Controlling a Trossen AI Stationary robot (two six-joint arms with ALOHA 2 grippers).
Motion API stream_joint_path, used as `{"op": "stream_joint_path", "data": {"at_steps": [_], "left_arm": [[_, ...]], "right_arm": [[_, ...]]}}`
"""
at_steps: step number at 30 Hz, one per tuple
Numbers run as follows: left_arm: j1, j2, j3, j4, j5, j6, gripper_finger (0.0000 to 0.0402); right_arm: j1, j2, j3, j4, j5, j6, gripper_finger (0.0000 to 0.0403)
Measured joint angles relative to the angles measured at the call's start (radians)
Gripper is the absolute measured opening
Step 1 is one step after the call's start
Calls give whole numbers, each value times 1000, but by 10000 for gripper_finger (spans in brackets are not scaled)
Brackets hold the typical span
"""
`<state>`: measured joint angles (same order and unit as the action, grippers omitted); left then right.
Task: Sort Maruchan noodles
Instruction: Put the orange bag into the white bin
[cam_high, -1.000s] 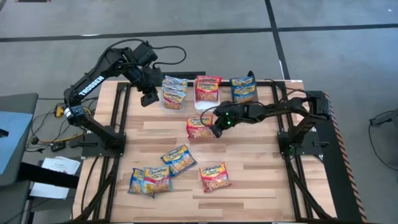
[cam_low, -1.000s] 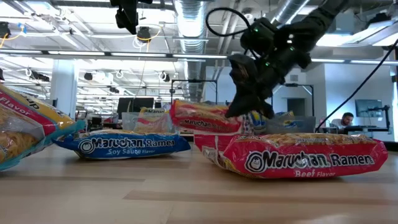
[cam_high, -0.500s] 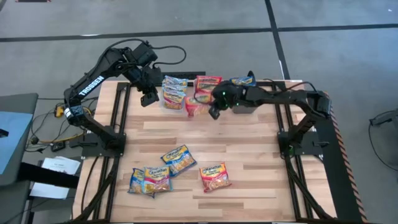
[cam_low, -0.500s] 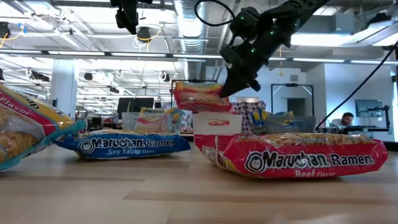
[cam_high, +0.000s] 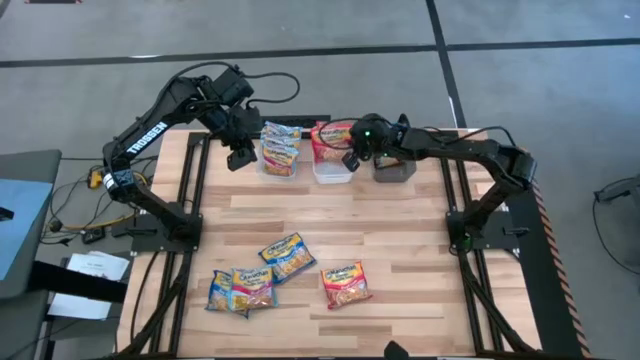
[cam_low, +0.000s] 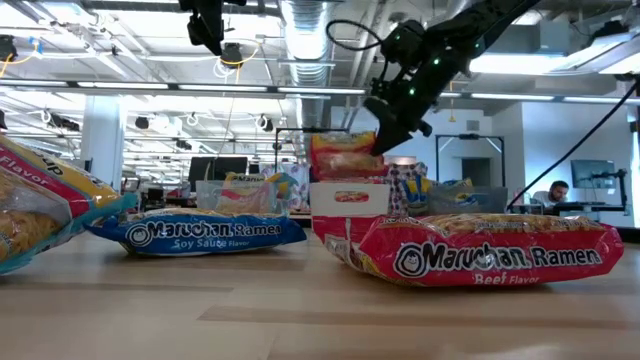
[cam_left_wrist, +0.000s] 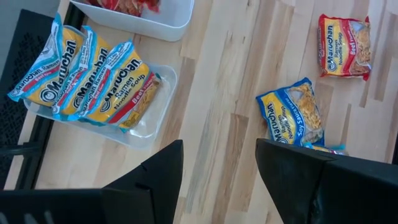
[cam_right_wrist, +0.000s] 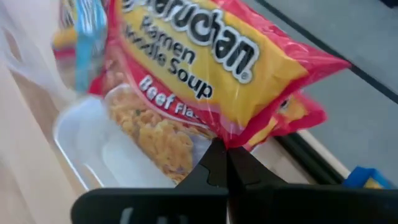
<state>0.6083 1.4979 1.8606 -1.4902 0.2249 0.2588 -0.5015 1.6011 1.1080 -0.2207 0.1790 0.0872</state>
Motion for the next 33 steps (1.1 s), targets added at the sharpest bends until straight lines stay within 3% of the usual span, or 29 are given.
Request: {"op": "stream_joint_path", "data": {"at_steps": [17,33], "left_arm": [[0,0,0,18,-6,1,188],[0,0,0,16,-8,1,188]], "right_arm": [[16,75,-2,27,86,75,5],[44,122,-2,46,86,125,7]]}}
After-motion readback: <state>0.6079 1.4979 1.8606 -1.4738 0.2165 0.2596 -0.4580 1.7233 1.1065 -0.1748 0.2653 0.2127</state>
